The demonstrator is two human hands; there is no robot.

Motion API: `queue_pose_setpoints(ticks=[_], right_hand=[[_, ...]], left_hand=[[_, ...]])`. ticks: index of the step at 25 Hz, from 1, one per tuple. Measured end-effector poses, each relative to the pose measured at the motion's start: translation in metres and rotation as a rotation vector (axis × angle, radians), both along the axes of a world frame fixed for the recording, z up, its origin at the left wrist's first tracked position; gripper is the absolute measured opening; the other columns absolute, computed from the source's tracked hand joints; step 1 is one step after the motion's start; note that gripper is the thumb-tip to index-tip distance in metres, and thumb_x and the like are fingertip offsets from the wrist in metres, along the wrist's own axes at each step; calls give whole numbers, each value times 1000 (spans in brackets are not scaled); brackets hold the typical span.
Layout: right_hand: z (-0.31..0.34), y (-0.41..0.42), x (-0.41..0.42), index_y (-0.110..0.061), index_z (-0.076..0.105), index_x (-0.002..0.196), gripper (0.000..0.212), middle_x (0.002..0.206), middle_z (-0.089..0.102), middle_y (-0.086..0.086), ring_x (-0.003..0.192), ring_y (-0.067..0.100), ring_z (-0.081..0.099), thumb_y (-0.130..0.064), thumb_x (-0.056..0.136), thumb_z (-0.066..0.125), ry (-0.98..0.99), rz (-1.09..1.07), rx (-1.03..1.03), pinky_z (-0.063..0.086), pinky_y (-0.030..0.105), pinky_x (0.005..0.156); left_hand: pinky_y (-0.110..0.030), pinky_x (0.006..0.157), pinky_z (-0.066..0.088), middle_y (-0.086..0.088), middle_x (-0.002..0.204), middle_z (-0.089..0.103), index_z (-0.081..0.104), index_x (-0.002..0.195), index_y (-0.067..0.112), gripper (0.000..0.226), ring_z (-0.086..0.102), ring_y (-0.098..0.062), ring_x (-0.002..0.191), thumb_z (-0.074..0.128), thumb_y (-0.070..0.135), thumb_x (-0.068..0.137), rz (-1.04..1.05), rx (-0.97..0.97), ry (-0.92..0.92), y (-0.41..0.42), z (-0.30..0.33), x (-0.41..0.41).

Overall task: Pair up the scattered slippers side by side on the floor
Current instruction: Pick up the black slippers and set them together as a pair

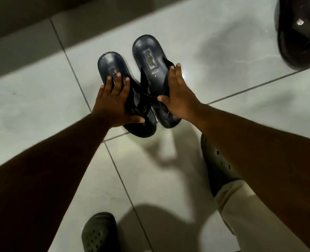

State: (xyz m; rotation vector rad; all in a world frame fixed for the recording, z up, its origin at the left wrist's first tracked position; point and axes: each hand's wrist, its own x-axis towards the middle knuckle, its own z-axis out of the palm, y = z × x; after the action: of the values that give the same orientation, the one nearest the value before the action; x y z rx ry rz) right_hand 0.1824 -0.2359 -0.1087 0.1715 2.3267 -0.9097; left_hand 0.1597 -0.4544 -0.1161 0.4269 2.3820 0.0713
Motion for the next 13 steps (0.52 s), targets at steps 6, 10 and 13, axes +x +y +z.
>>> queue_pose_setpoints(ticks=[6, 10, 13], right_hand=[[24, 70, -11, -3, -2, 151, 96, 162, -10, 19, 149, 39, -8, -50, 89, 54, 70, -23, 92, 6, 53, 121], [36, 194, -19, -3, 3, 151, 94, 162, -2, 20, 149, 42, 0, -60, 89, 46, 163, 33, 342, 16, 60, 117], [36, 302, -20, -6, 10, 151, 93, 162, 6, 21, 147, 45, 8, -69, 85, 27, 262, -14, 507, 21, 63, 114]], left_hand=[[-56, 118, 6, -16, 163, -2, -3, 153, 16, 135, -2, -38, 149, 41, 93, 51, 41, 77, 117, 41, 32, -13], [-56, 118, 10, -18, 163, 4, 5, 154, 12, 135, 3, -40, 149, 34, 94, 50, -46, 141, 177, 143, 45, -42], [-57, 116, 16, -20, 162, 8, 9, 153, 11, 132, 8, -42, 148, 33, 93, 52, -166, 192, 198, 248, 37, -57]])
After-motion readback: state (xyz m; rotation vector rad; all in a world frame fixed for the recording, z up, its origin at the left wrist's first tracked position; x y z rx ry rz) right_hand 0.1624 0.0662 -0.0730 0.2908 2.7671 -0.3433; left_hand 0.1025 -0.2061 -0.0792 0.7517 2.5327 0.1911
